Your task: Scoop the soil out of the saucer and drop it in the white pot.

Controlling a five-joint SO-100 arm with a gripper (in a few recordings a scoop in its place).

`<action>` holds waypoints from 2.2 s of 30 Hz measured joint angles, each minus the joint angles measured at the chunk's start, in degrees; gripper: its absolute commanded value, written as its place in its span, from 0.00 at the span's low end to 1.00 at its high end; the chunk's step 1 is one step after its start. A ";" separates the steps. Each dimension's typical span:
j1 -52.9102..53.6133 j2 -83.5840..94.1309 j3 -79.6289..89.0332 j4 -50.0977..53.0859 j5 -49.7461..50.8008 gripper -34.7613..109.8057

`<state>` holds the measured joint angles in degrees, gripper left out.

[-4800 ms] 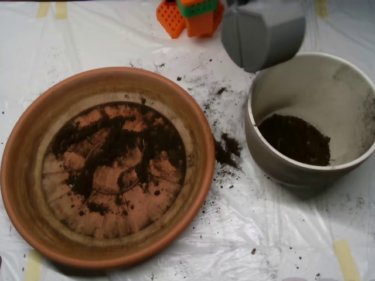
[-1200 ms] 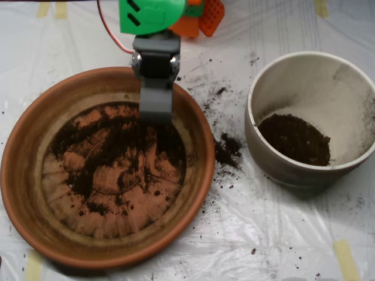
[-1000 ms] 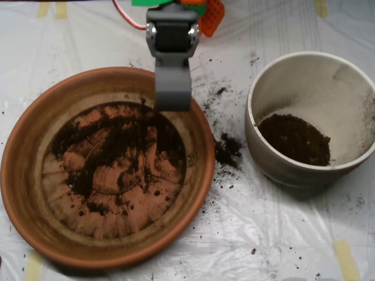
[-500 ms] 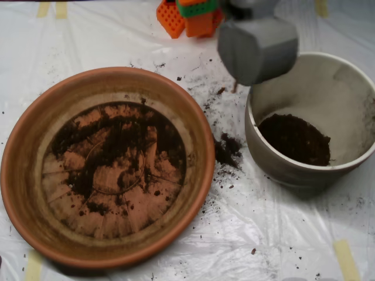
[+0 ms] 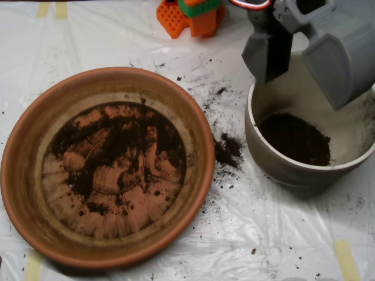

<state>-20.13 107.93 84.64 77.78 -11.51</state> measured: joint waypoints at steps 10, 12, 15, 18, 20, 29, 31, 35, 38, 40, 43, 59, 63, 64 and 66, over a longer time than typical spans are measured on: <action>18.54 0.18 -0.88 1.93 10.37 0.53; 23.55 0.97 1.32 1.05 10.72 0.53; 31.03 2.11 7.82 -2.20 10.02 0.54; 37.18 2.72 16.35 -6.68 7.82 0.55; 40.17 2.72 21.88 -10.20 6.06 0.55; 51.77 2.81 37.53 -21.36 7.03 0.54; 54.40 2.81 38.94 -23.73 8.09 0.53; 57.39 0.18 39.11 -26.46 9.05 0.52; 58.62 -4.04 39.11 -27.60 9.40 0.52; 58.80 -6.77 39.02 -27.86 10.20 0.52; 59.41 -9.58 38.14 -28.12 10.46 0.52; 67.15 -32.34 13.27 -20.48 9.67 0.45; 67.24 -35.60 8.88 -17.40 8.44 0.45; 67.24 -36.65 7.29 -16.08 8.26 0.45; 67.24 -38.50 4.22 -13.62 7.21 0.45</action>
<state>47.11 69.43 88.86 64.16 -4.31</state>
